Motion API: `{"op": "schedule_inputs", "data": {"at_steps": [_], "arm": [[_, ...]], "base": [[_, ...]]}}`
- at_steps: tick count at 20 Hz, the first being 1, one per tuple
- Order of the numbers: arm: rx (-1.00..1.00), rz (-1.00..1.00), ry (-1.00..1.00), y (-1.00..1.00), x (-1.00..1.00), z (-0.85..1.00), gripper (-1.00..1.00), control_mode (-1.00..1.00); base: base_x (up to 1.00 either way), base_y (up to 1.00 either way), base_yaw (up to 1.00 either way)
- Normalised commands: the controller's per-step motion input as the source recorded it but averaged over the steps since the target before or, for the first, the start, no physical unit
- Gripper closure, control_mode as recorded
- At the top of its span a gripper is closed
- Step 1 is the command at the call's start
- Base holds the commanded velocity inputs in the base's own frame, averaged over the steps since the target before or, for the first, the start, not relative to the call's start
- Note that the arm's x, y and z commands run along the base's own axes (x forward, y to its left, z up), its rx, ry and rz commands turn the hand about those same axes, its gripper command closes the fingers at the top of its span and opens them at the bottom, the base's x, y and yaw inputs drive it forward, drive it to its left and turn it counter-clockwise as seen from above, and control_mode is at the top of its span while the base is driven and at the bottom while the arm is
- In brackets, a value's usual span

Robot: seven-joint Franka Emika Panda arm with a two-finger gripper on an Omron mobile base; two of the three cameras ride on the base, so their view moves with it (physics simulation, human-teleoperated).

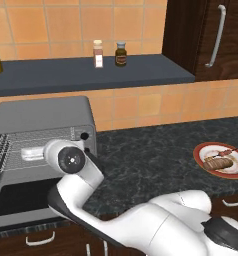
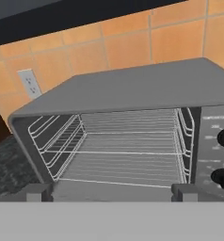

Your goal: Pick up the kebab skewer and baguette bread, and place them inside the toaster oven. Close the toaster oven door and start by setting the timer.

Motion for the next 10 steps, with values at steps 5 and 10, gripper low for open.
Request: {"op": "schedule_inputs", "data": {"at_steps": [5, 10], "arm": [[0.00, -0.01, -0.01, 0.04, 0.27, -0.22, -1.00, -1.00], [-0.01, 0.00, -0.03, -0.03, 0.25, -0.11, -1.00, -1.00]], "base": [[0.00, 0.00, 0.00], [0.00, 0.00, 0.00]]}}
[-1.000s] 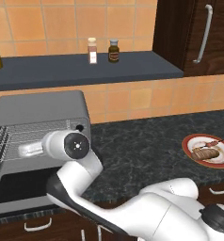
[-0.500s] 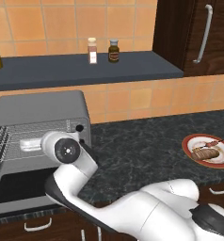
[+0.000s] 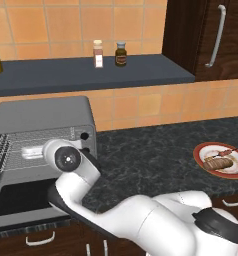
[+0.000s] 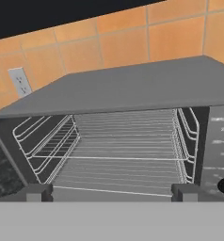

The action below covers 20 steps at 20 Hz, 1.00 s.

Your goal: Pick up the kebab skewer and baguette bread, and place them inside the toaster oven. Close the toaster oven door and start by setting the timer.

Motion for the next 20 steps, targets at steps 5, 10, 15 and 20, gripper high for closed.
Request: {"op": "schedule_inputs", "data": {"at_steps": [5, 10, 15, 20], "arm": [[-0.06, 0.00, -0.05, 0.00, 0.27, -0.15, -1.00, -1.00], [-0.02, -0.02, -0.03, 0.00, 0.23, -0.08, -1.00, -1.00], [0.00, -0.01, 0.00, 0.00, 0.21, 0.00, -1.00, -1.00], [0.00, -0.10, 0.00, 0.22, 0.15, -0.05, -1.00, -1.00]], "base": [[0.00, 0.00, 0.00], [0.00, 0.00, 0.00], [0.00, 0.00, 0.00], [0.00, 0.00, 0.00]]}}
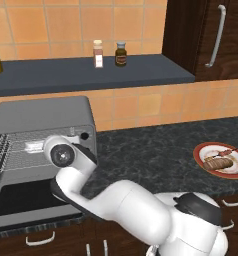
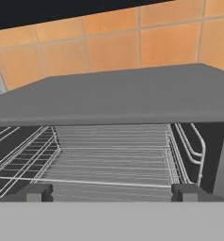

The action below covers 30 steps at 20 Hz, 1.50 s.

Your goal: Pick up the kebab skewer and baguette bread, and place them inside the toaster oven. Close the toaster oven door and start by setting the timer.

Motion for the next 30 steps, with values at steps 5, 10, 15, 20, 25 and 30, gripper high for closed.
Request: {"op": "schedule_inputs", "data": {"at_steps": [5, 10, 15, 20, 25, 30], "arm": [[0.00, -0.07, 0.00, 0.27, 0.11, -0.20, -1.00, -1.00], [0.00, 0.00, 0.00, 0.05, 0.14, -0.19, -1.00, -1.00], [0.00, 0.00, 0.00, 0.00, 0.13, -0.07, -1.00, -1.00], [0.00, 0.00, 0.00, 0.00, 0.16, -0.09, -1.00, -1.00], [0.00, 0.00, 0.00, 0.03, 0.28, -0.05, -1.00, -1.00], [0.00, 0.00, 0.00, 0.09, 0.32, -0.21, -1.00, -1.00]], "base": [[0.00, 0.00, 0.00], [0.00, 0.00, 0.00], [0.00, 0.00, 0.00], [0.00, 0.00, 0.00], [0.00, 0.00, 0.00], [0.00, 0.00, 0.00]]}}
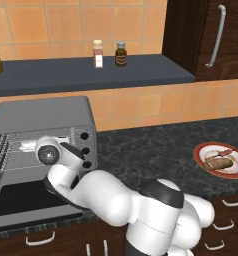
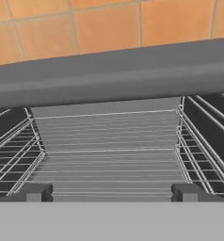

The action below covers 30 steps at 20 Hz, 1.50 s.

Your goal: Pick up the kebab skewer and baguette bread, and place them inside the toaster oven. Close the toaster oven door and start by setting the timer.

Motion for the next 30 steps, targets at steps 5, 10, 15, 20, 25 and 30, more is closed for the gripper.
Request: {"op": "schedule_inputs", "data": {"at_steps": [5, 10, 15, 20, 25, 30], "arm": [[-0.02, 0.00, 0.01, 0.01, 0.12, -0.05, -1.00, -1.00], [-0.01, 0.00, 0.00, 0.09, 0.23, -0.01, -1.00, -1.00], [0.00, 0.00, 0.05, 0.03, 0.07, -0.02, -1.00, -1.00], [0.00, 0.00, 0.11, 0.00, 0.00, 0.00, -1.00, -1.00], [0.00, 0.00, 0.01, 0.00, 0.05, -0.05, -1.00, -1.00], [0.00, 0.00, 0.00, 0.01, 0.00, -0.21, -1.00, -1.00]], "base": [[0.00, 0.00, 0.00], [0.00, 0.00, 0.00], [0.00, 0.00, 0.00], [0.00, 0.00, 0.00], [0.00, 0.00, 0.00], [0.00, 0.00, 0.00]]}}
